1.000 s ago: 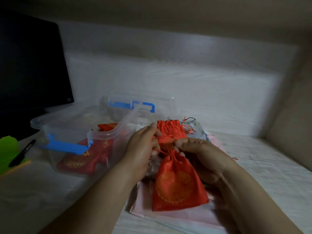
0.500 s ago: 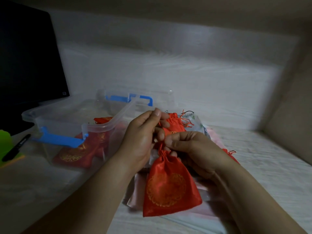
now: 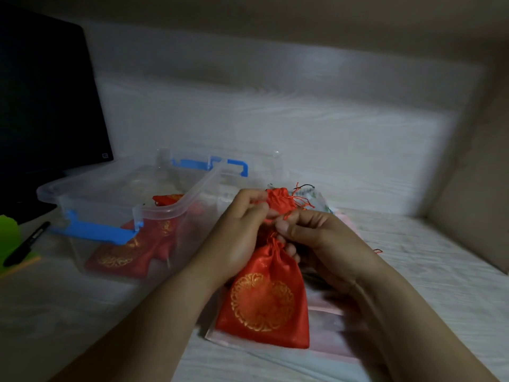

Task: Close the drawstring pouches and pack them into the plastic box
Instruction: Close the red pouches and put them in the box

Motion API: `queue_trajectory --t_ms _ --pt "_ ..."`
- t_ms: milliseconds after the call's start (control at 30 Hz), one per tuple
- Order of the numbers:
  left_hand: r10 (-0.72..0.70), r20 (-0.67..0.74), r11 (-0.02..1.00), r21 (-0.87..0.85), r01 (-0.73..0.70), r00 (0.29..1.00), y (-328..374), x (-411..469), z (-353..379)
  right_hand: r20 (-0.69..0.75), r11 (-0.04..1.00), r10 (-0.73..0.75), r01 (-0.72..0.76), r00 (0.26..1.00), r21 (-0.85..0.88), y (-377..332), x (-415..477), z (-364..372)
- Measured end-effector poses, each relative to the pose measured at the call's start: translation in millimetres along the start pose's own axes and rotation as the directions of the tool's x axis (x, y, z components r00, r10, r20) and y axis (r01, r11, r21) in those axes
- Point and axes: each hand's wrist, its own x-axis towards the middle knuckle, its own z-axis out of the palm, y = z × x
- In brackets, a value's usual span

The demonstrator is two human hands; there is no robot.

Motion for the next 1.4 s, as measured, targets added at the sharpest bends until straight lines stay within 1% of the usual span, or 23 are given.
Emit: queue_trajectory --t_ms 67,133,233,300,367,467,533,633,733,833,1167,1300,1400 --pt "-0.026 0.098 0.992 0.126 0.014 0.995 -5 0 -3 -0.017 1.0 -0.01 0.01 1.0 0.006 -1 0 -3" --pt "-0.032 0.178 0.982 0.19 -0.002 0.984 -5 -3 -2 -0.034 1.0 -0.019 0.019 0.999 -0.012 -1 0 -6" --pt "-0.004 0.241 0.964 0.259 -0.06 0.97 -4 -6 -2 -0.056 0.999 -0.001 -0.001 0.998 -0.033 0 -1 -12" --pt "0.031 0.231 0.934 0.339 -0.111 0.972 -7 -7 -5 -0.059 0.999 0.009 -0.012 0.998 -0.047 0 -2 -13" --pt "0.086 0.174 0.9 0.408 -0.151 0.981 -8 -7 -7 -0.067 0.999 0.015 -0.018 0.998 -0.048 -1 -4 -11" --pt "0.12 0.113 0.887 0.435 -0.158 0.986 -6 -8 -6 -0.083 0.999 0.003 -0.007 0.997 -0.053 -2 -6 -7" --pt "0.128 0.1 0.879 0.449 -0.159 0.987 -3 -9 -4 -0.095 0.995 -0.02 0.011 0.995 -0.095 -1 -5 -5" --pt "0.079 0.097 0.913 0.392 -0.111 0.992 0 -7 -2 -0.105 0.985 -0.074 0.056 0.992 -0.166 3 0 -3" --pt "-0.006 0.064 0.961 0.275 -0.012 0.998 3 -6 -4 -0.104 0.986 -0.093 0.077 0.99 -0.149 4 1 -3" --pt "-0.032 0.109 0.976 0.217 0.008 0.994 3 -7 -6 -0.095 0.984 -0.092 0.076 0.991 -0.163 3 -1 -5" --pt "0.096 0.164 0.969 0.208 -0.129 0.982 0 -9 -6 -0.057 0.975 -0.084 0.07 0.995 -0.209 2 -2 -9" --pt "0.087 0.168 0.971 0.208 -0.121 0.982 -2 -8 -6 -0.042 0.978 -0.067 0.057 0.997 -0.202 2 -2 -11" --pt "0.079 0.209 0.976 0.185 -0.119 0.975 -2 -10 -7 -0.033 0.965 -0.117 0.106 0.993 -0.241 3 -2 -12"
